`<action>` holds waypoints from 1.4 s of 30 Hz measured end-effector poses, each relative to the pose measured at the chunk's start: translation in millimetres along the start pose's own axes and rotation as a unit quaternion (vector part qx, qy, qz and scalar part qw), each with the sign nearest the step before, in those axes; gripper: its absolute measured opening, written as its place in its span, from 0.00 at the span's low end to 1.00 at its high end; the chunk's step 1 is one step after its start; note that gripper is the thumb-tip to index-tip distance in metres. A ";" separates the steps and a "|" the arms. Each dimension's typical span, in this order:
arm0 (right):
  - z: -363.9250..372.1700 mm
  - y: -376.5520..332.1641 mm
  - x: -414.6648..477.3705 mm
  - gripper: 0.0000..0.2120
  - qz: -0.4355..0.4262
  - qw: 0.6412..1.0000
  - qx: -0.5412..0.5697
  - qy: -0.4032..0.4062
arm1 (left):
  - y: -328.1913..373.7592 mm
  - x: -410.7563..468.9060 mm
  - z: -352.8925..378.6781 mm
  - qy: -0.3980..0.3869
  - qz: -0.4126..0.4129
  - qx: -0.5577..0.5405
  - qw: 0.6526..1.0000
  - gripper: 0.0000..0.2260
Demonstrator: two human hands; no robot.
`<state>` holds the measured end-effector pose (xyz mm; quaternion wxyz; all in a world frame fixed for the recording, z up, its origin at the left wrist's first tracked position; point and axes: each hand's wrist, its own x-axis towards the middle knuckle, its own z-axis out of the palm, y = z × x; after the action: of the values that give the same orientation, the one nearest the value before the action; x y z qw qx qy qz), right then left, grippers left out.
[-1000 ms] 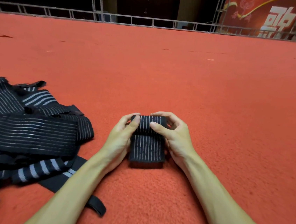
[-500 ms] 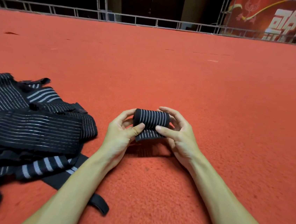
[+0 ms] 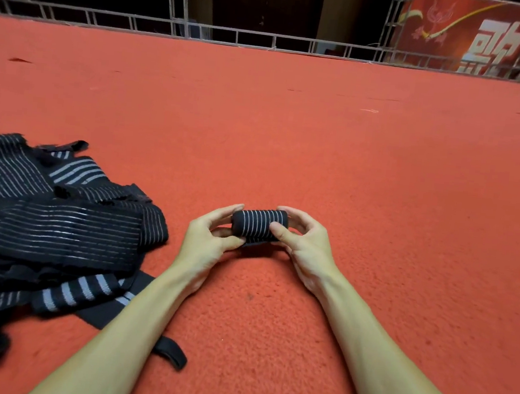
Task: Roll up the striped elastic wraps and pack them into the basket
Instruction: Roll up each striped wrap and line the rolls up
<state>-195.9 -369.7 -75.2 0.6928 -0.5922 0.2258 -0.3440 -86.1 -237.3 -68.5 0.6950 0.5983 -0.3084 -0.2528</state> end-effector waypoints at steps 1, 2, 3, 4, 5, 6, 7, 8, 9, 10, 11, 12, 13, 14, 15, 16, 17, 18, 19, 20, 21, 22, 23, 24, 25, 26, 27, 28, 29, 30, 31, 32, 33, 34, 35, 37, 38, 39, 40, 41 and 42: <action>0.5 -0.9 -1.0 0.18 -0.006 1.000 -0.016 0.002 | 1.3 -0.4 -0.2 0.001 -0.009 0.003 1.000 0.24; 1.2 -1.9 -2.4 0.18 -0.012 0.999 -0.041 0.004 | 2.9 -1.5 0.1 0.003 -0.018 0.010 1.000 0.23; 1.7 -3.2 -3.9 0.19 -0.018 0.997 -0.073 0.004 | 4.8 -2.6 0.5 0.009 -0.027 0.019 0.999 0.22; 1.3 -4.4 -4.6 0.19 -0.024 0.994 -0.109 0.000 | 7.0 -3.4 1.6 0.017 -0.037 0.030 0.999 0.20; -0.3 -6.0 -5.1 0.19 -0.028 0.989 -0.146 -0.007 | 9.2 -4.2 3.8 0.024 -0.045 0.047 0.998 0.18; -3.3 -8.5 -5.8 0.19 -0.033 0.984 -0.177 -0.012 | 11.0 -4.3 7.2 0.024 -0.053 0.061 0.996 0.17; -8.6 -12.1 -6.2 0.19 -0.034 0.980 -0.197 -0.016 | 13.6 -4.2 12.7 0.019 -0.060 0.072 0.995 0.17; -16.6 -16.7 -6.4 0.19 -0.038 0.978 -0.206 -0.018 | 16.0 -3.3 20.8 0.010 -0.064 0.078 0.995 0.18; -27.6 -22.3 -6.9 0.19 -0.042 0.976 -0.214 -0.017 | 17.6 -1.6 31.4 0.002 -0.063 0.088 0.994 0.18; -41.6 -28.2 -7.0 0.19 -0.045 0.973 -0.225 -0.010 | 18.2 0.6 44.9 -0.008 -0.058 0.105 0.993 0.18; -58.0 -33.3 -7.0 0.19 -0.047 0.970 -0.239 0.001 | 17.4 2.7 60.0 -0.017 -0.049 0.129 0.990 0.16; -75.8 -37.7 -7.1 0.18 -0.047 0.966 -0.255 0.015 | 15.1 5.0 76.5 -0.027 -0.037 0.150 0.988 0.15; -93.6 -41.0 -7.8 0.17 -0.047 0.961 -0.270 0.029 | 11.2 5.7 93.8 -0.041 -0.025 0.163 0.985 0.14; -114.2 -43.1 -8.3 0.16 -0.046 0.956 -0.286 0.046 | 4.8 5.9 114.9 -0.058 -0.017 0.166 0.984 0.14; -129.6 -44.6 -9.2 0.16 -0.048 0.951 -0.301 0.056 | -2.1 5.5 131.4 -0.071 -0.009 0.169 0.983 0.14; -138.6 -45.4 -9.4 0.16 -0.050 0.946 -0.313 0.068 | -7.8 6.0 142.7 -0.072 0.000 0.172 0.982 0.14; -148.3 -45.7 -9.0 0.16 -0.055 0.941 -0.323 0.087 | -11.8 8.6 155.7 -0.069 0.008 0.179 0.981 0.14; -155.6 -46.6 -8.1 0.17 -0.060 0.936 -0.330 0.109 | -14.0 12.6 168.3 -0.063 0.017 0.186 0.980 0.15; -160.6 -47.6 -5.6 0.17 -0.065 0.930 -0.338 0.132 | -14.7 18.9 177.9 -0.061 0.027 0.195 0.978 0.15; -164.6 -48.9 -2.7 0.17 -0.070 0.921 -0.351 0.154 | -14.8 25.3 186.2 -0.065 0.036 0.206 0.976 0.16; -168.4 -49.7 -0.4 0.18 -0.073 0.912 -0.366 0.169 | -16.0 30.5 193.3 -0.071 0.040 0.218 0.973 0.16; -171.8 -49.5 1.6 0.18 -0.074 0.905 -0.380 0.179 | -19.3 35.3 198.5 -0.077 0.042 0.229 0.969 0.16; -174.2 -48.4 2.9 0.18 -0.074 0.899 -0.389 0.186 | -23.6 38.5 202.4 -0.084 0.041 0.237 0.967 0.16; -175.9 -45.9 3.5 0.18 -0.070 0.895 -0.395 0.194 | -29.6 40.4 205.3 -0.087 0.042 0.249 0.964 0.16; -176.6 -42.9 4.4 0.17 -0.066 0.891 -0.401 0.205 | -36.3 43.0 207.2 -0.084 0.046 0.268 0.959 0.16; -176.8 -40.0 5.9 0.16 -0.063 0.885 -0.407 0.218 | -41.5 45.9 208.7 -0.078 0.054 0.293 0.951 0.15; -176.8 -37.8 8.3 0.15 -0.062 0.880 -0.412 0.228 | -47.0 49.8 209.3 -0.072 0.057 0.313 0.945 0.15; -176.6 -36.5 10.4 0.13 -0.060 0.877 -0.416 0.233 | -49.5 51.8 209.7 -0.072 0.060 0.324 0.941 0.14; -176.3 -35.8 11.4 0.11 -0.057 0.875 -0.420 0.236 | -51.1 52.8 209.6 -0.075 0.061 0.333 0.938 0.14; -176.0 -36.0 11.5 0.11 -0.055 0.874 -0.421 0.237 | -51.6 52.7 209.3 -0.079 0.061 0.341 0.935 0.14; -175.6 -36.4 11.5 0.11 -0.055 0.874 -0.420 0.237 | -50.3 51.9 209.8 -0.084 0.060 0.347 0.932 0.15; -175.1 -36.3 11.0 0.12 -0.051 0.874 -0.421 0.238 | -49.5 52.4 210.1 -0.089 0.056 0.353 0.930 0.17; -174.9 -35.6 11.1 0.13 -0.044 0.873 -0.424 0.238 | -48.2 53.3 210.6 -0.094 0.049 0.357 0.928 0.19; -174.2 -35.8 10.9 0.14 -0.031 0.871 -0.429 0.239 | -44.9 52.6 210.8 -0.099 0.043 0.356 0.928 0.22; -174.2 -36.5 10.4 0.16 -0.019 0.868 -0.431 0.244 | -40.5 50.5 210.1 -0.111 0.026 0.346 0.931 0.24; -173.6 -45.2 7.7 0.20 0.006 0.862 -0.425 0.277 | -27.2 44.8 201.2 -0.151 -0.019 0.297 0.943 0.27; -171.2 -51.8 4.2 0.22 0.017 0.858 -0.420 0.296 | -20.5 40.9 192.6 -0.169 -0.038 0.278 0.945 0.28; -167.4 -57.5 -0.1 0.23 0.018 0.851 -0.422 0.312 | -15.2 37.3 181.1 -0.178 -0.043 0.279 0.943 0.27; -160.8 -63.1 -6.0 0.23 0.008 0.846 -0.428 0.317 | -10.0 33.3 167.7 -0.178 -0.028 0.301 0.936 0.25; -151.6 -68.2 -11.5 0.23 -0.011 0.844 -0.438 0.310 | -2.9 28.5 153.3 -0.172 -0.006 0.326 0.930 0.23; -139.2 -72.9 -16.7 0.22 -0.031 0.846 -0.445 0.293 | 6.9 21.9 137.7 -0.165 0.013 0.341 0.925 0.20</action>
<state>-322.5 -454.4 -33.0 0.2458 -0.7154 0.5283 -0.3857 -172.1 -345.0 -45.9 0.3919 0.7450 -0.4938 -0.2181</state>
